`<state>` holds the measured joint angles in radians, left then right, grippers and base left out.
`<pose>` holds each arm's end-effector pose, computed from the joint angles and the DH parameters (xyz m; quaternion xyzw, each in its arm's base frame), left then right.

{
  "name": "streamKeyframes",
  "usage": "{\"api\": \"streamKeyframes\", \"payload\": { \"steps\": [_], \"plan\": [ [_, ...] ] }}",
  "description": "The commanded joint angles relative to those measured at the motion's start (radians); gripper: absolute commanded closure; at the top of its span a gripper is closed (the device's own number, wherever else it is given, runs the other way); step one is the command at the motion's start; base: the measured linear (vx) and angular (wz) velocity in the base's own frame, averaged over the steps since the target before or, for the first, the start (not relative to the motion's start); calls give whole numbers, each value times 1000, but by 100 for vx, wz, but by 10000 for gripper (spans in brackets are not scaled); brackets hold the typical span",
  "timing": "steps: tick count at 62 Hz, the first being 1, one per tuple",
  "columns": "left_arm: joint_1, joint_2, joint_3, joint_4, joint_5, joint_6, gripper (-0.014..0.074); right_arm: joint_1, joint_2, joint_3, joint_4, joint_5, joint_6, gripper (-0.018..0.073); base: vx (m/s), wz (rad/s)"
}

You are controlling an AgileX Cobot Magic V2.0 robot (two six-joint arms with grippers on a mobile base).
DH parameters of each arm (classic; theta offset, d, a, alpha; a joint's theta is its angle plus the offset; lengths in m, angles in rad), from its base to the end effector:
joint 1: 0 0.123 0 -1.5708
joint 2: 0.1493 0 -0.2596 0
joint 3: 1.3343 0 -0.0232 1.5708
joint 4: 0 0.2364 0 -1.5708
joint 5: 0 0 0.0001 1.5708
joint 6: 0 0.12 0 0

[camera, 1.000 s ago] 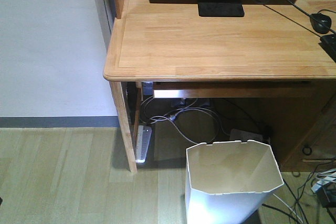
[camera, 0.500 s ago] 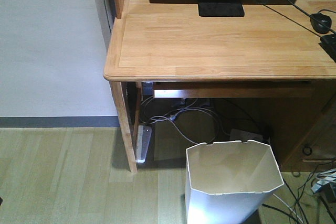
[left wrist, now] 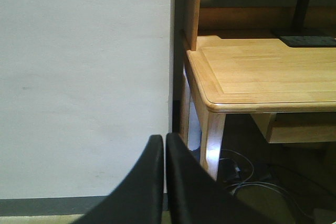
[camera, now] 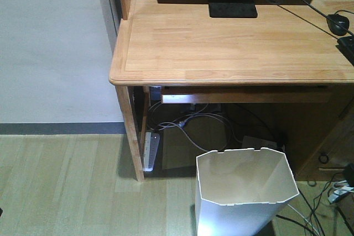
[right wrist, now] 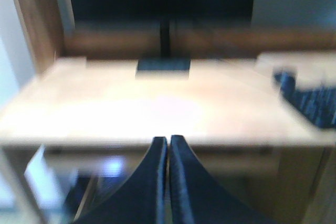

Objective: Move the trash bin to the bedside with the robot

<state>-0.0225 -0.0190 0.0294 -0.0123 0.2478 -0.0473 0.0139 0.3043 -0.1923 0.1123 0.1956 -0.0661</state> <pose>0.0947 -0.0025 0.1775 -0.0131 0.7648 -0.0275 0.6436 0.1206 0.0043 0.2279 0.0050 0.7802 0.0266 0.6250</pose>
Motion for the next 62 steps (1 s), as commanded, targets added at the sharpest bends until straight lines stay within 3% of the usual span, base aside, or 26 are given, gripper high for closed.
{"api": "streamKeyframes", "payload": {
  "steps": [1, 30, 39, 56, 62],
  "plan": [
    [-6, -11, 29, -4, -73, -9, 602, 0, 105, -51, 32, -11, -5, 570, 0, 0],
    [-6, -11, 29, -4, -73, -9, 602, 0, 295, -51, 36, -19, -2, 536, 0, 0],
    [-6, -11, 29, -4, -73, -9, 602, 0, 295, -51, 13, 7, -5, 424, 0, 0],
    [-6, -11, 29, -4, -73, -9, 602, 0, 295, -51, 15, -3, -5, 60, 0, 0],
    [-6, -11, 29, -4, -73, -9, 602, 0, 295, -51, 13, -21, -9, -8, 0, 0]
  ]
}}
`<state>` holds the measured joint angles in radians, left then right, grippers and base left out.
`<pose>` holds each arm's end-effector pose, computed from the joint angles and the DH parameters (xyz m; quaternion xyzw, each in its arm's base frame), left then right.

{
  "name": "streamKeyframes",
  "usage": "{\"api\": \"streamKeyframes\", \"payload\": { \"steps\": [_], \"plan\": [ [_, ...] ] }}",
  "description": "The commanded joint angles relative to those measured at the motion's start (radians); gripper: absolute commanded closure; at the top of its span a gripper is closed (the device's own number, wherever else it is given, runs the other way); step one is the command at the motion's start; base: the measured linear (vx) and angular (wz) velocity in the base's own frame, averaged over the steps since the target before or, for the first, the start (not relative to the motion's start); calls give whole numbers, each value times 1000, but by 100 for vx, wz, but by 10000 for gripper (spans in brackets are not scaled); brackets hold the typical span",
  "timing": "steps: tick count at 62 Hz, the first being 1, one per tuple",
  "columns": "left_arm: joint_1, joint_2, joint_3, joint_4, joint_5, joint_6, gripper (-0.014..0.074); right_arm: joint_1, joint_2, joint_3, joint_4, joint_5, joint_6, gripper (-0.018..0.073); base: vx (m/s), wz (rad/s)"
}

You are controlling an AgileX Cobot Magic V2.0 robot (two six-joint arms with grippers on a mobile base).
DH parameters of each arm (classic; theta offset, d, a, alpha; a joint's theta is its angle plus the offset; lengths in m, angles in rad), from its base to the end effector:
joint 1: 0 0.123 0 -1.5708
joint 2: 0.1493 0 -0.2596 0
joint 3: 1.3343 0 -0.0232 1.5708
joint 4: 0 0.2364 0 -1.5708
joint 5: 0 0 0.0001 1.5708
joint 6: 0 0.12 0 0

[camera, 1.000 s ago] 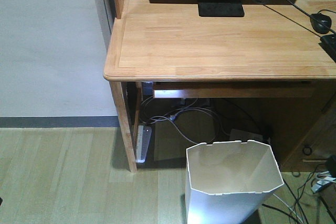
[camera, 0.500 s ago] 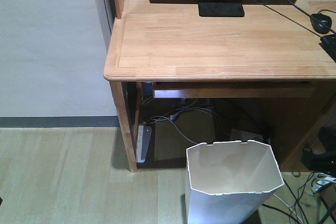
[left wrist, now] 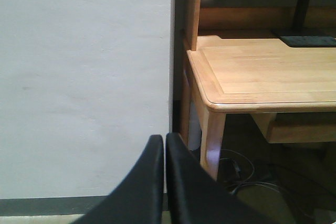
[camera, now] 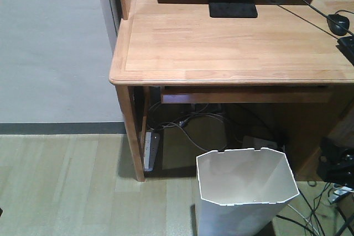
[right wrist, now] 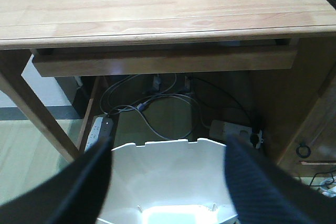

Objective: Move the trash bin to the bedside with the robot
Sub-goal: 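Lower the right gripper toward the rim of the white trash bin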

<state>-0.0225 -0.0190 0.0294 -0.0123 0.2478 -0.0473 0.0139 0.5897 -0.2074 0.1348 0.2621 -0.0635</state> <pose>0.0947 -0.0025 0.1775 -0.0131 0.7648 -0.0275 0.6436 0.1429 0.0062 0.1880 0.0146 0.8735 0.0348 0.4853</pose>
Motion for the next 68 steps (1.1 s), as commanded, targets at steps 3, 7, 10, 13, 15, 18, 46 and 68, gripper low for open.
{"api": "streamKeyframes", "payload": {
  "steps": [3, 7, 10, 13, 15, 18, 46, 68],
  "plan": [
    [-6, -11, 29, -4, -73, -9, 602, 0, 10, -36, -10, -100, -12, -29, 0, 0],
    [-6, -11, 29, -4, -73, -9, 602, 0, 10, -36, -6, -120, -10, -31, 0, 0],
    [-6, -11, 29, -4, -73, -9, 602, 0, 10, -36, 9, -129, -3, -30, 0, 0],
    [-6, -11, 29, -4, -73, -9, 602, 0, 10, -40, 30, -127, 7, -26, 0, 0],
    [-6, -11, 29, -4, -73, -9, 602, 0, 10, -46, 36, -116, 8, -23, 0, 0],
    [-6, -11, 29, -4, -73, -9, 602, 0, 13, -67, 33, -89, 8, -18, 0, 0],
    [-6, -11, 29, -4, -73, -9, 602, -1, 306, -419, -176, 203, 90, -13, 0, 0],
    [-6, -11, 29, -4, -73, -9, 602, -60, 559, -539, -243, 248, 86, -13, 0, 0]
  ]
}}
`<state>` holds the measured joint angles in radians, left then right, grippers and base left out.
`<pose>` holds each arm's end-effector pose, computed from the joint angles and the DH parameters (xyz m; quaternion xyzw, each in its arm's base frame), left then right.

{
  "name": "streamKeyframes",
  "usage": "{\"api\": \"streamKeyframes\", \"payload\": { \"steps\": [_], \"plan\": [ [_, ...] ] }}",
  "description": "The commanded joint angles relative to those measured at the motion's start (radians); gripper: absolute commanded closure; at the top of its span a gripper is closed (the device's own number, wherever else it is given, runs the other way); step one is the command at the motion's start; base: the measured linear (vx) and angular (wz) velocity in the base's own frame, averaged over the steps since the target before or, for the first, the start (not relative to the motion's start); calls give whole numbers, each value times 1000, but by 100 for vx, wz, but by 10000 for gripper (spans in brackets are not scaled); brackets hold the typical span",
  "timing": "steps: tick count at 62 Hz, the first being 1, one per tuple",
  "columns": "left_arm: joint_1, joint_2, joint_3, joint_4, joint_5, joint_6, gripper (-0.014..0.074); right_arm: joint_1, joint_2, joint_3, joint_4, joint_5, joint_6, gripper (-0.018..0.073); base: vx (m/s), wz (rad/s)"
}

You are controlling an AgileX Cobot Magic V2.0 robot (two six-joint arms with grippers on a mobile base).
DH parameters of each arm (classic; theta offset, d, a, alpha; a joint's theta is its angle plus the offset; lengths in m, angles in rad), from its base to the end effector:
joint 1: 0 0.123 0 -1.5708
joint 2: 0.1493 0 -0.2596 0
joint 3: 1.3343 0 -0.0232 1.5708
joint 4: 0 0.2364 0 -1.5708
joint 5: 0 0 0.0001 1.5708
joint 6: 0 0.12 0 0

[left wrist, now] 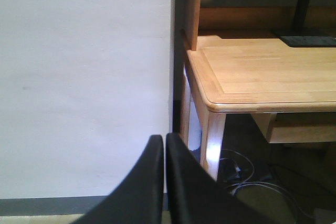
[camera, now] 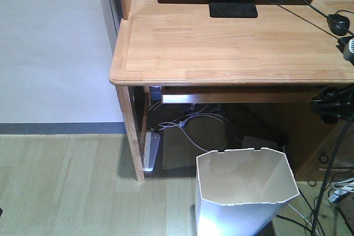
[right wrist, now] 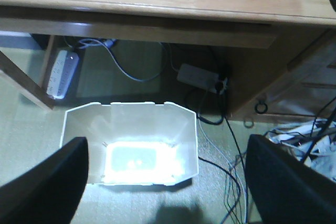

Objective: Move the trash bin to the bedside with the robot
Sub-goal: 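Lower the right gripper toward the rim of the white trash bin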

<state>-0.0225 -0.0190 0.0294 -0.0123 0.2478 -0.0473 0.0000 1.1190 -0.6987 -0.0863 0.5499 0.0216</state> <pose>0.0947 -0.0025 0.1775 -0.0131 0.7648 -0.0275 0.6436 0.2298 -0.0054 0.2229 -0.0169 0.9408 -0.0300 0.3372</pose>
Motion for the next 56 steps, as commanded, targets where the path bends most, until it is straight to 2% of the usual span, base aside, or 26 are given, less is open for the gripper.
{"api": "streamKeyframes", "payload": {
  "steps": [1, 9, 18, 23, 32, 36, 40, 56],
  "plan": [
    [-6, -11, 29, -4, -73, -9, 602, -67, 38, -49, -20, -38, 0, -13, 0, 0],
    [-6, -11, 29, -4, -73, -9, 602, -178, 84, -50, 58, -69, -58, -13, 0, 0],
    [-6, -11, 29, -4, -73, -9, 602, -246, 161, -57, 219, -90, -257, -13, 0, 0],
    [-6, -11, 29, -4, -73, -9, 602, -281, 240, -76, 331, -65, -356, -13, 0, 0],
    [-6, -11, 29, -4, -73, -9, 602, -345, 410, -134, 570, 22, -601, -13, 0, 0],
    [-6, -11, 29, -4, -73, -9, 602, -363, 485, -161, 636, 45, -697, -13, 0, 0],
    [-6, -11, 29, -4, -73, -9, 602, -375, 541, -183, 666, 23, -757, -13, 0, 0],
    [-6, -11, 29, -4, -73, -9, 602, -374, 741, -191, 638, -252, -886, -13, 0, 0]
  ]
}}
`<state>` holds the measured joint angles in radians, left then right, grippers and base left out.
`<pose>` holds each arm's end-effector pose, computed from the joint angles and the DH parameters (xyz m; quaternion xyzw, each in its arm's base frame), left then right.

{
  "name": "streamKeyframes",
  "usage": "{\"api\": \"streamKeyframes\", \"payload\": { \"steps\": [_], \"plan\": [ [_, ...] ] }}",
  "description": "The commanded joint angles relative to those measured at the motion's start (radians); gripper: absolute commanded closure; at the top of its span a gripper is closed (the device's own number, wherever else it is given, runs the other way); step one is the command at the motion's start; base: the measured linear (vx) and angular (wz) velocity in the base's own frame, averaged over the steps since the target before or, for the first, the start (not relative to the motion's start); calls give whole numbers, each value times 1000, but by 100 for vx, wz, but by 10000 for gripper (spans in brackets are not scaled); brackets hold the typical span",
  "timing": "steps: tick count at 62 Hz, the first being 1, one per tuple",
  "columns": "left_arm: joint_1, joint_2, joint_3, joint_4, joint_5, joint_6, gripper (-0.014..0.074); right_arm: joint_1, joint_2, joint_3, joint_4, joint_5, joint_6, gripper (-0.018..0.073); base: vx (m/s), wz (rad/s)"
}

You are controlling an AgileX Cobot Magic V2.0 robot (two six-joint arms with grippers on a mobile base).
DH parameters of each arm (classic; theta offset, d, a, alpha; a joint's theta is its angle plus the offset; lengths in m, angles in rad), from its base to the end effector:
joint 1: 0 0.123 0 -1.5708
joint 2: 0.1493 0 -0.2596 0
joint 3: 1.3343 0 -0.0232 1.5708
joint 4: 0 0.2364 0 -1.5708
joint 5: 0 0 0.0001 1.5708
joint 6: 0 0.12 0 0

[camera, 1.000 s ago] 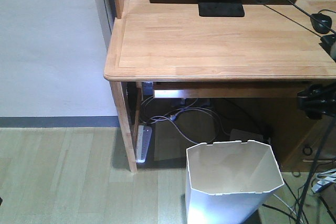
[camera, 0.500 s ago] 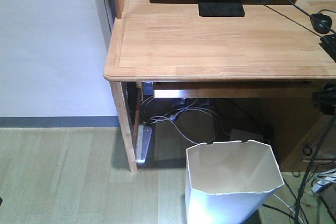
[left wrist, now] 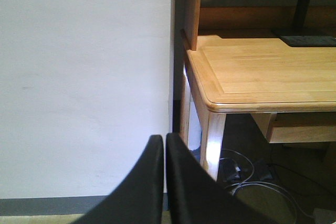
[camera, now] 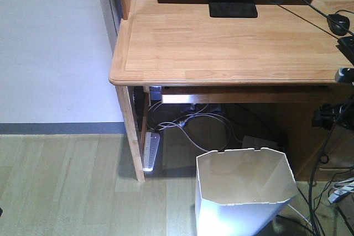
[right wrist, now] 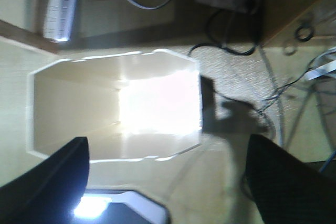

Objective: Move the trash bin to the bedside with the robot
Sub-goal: 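Lower the right gripper toward the rim of the white trash bin, then close the right gripper on the bin's rim farthest from the desk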

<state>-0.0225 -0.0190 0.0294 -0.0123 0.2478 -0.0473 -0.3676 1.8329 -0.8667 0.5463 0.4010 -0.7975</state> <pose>0.0947 -0.0025 0.1775 -0.0131 0.7648 -0.0275 0.6436 0.3000 -0.0894 0.0831 0.0220 0.9800 0.0403 0.1936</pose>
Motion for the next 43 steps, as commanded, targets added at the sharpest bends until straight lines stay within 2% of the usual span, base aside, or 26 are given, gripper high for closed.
{"api": "streamKeyframes", "payload": {
  "steps": [1, 9, 18, 30, 43],
  "plan": [
    [-6, -11, 29, -4, -73, -9, 602, -7, 40, -23, 4, -116, -74, -13, 0, 0],
    [-6, -11, 29, -4, -73, -9, 602, -7, 165, -23, 5, -162, -137, -13, 0, 0],
    [-6, -11, 29, -4, -73, -9, 602, -7, 315, -61, 10, -173, -140, -13, 0, 0],
    [-6, -11, 29, -4, -73, -9, 602, 0, 480, -208, 28, -96, -140, -13, 0, 0],
    [-6, -11, 29, -4, -73, -9, 602, 22, 633, -343, 43, -113, -140, -13, 0, 0]
  ]
}}
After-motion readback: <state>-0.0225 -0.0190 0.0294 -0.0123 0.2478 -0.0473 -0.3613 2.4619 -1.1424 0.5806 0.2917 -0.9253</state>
